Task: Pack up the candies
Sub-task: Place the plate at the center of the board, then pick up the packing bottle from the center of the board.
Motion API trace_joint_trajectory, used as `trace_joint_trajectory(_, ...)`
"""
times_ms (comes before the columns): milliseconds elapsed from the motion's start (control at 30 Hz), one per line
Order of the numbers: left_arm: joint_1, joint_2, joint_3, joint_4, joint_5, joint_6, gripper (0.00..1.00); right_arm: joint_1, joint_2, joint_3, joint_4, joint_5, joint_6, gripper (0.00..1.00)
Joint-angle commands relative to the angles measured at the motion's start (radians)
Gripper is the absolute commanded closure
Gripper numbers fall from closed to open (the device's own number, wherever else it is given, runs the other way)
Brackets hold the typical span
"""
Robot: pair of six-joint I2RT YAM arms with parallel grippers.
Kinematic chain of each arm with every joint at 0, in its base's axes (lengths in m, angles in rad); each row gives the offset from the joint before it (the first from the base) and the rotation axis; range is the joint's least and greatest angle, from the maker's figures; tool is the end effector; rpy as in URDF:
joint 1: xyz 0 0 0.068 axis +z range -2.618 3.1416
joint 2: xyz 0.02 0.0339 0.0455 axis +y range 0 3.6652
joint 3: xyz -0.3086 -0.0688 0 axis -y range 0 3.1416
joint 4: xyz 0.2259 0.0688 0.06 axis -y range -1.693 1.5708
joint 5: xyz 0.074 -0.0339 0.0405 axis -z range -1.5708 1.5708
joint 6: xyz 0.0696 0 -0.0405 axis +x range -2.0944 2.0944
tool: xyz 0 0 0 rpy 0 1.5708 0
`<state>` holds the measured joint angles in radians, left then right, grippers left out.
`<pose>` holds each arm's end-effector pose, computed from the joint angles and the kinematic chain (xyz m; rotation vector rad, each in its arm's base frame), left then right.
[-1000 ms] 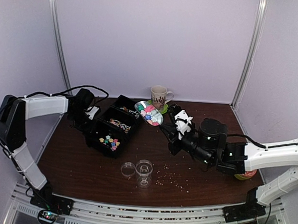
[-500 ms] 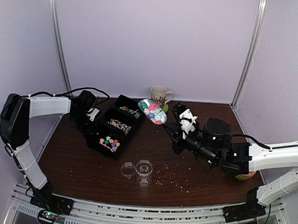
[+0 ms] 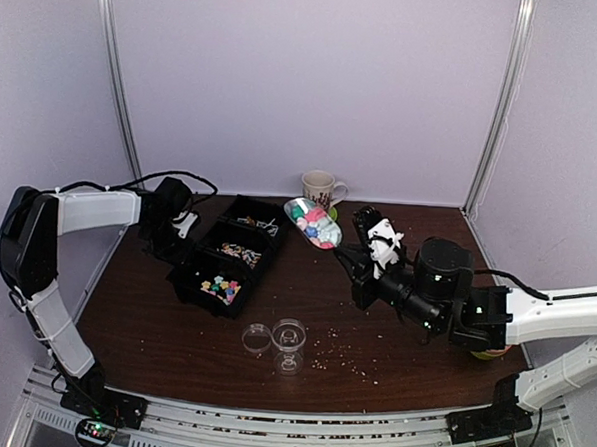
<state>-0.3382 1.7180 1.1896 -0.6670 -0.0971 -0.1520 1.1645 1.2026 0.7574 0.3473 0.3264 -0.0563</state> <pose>0.3259 -0.1075 0.2234 0.2307 2.7447 0.0029 0.1303 0.2465 0.3446 -0.7557 1.5169 0.5649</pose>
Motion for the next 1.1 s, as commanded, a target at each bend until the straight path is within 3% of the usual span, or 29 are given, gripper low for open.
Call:
trace_joint_trajectory(0,-0.002,-0.112,0.037,-0.009,0.013,-0.012,0.44,-0.006,-0.047,-0.017,-0.010,0.049,0.012,1.00)
trace_joint_trajectory(67,-0.020,-0.152,0.049,-0.023,0.009,-0.005,0.30,-0.006,-0.060,-0.023,-0.034,0.065,0.022,1.00)
trace_joint_trajectory(300,-0.173,-0.244,0.087,-0.077,-0.024,0.027,0.27,-0.006,-0.118,-0.075,-0.098,0.126,0.065,1.00)
trace_joint_trajectory(733,-0.481,-0.283,0.128,-0.094,0.138,0.004,0.36,-0.006,-0.179,-0.121,-0.220,0.262,0.148,1.00)
trace_joint_trajectory(1067,-0.680,-0.173,0.243,-0.165,0.109,0.025,0.41,-0.005,-0.237,-0.165,-0.240,0.353,0.186,1.00)
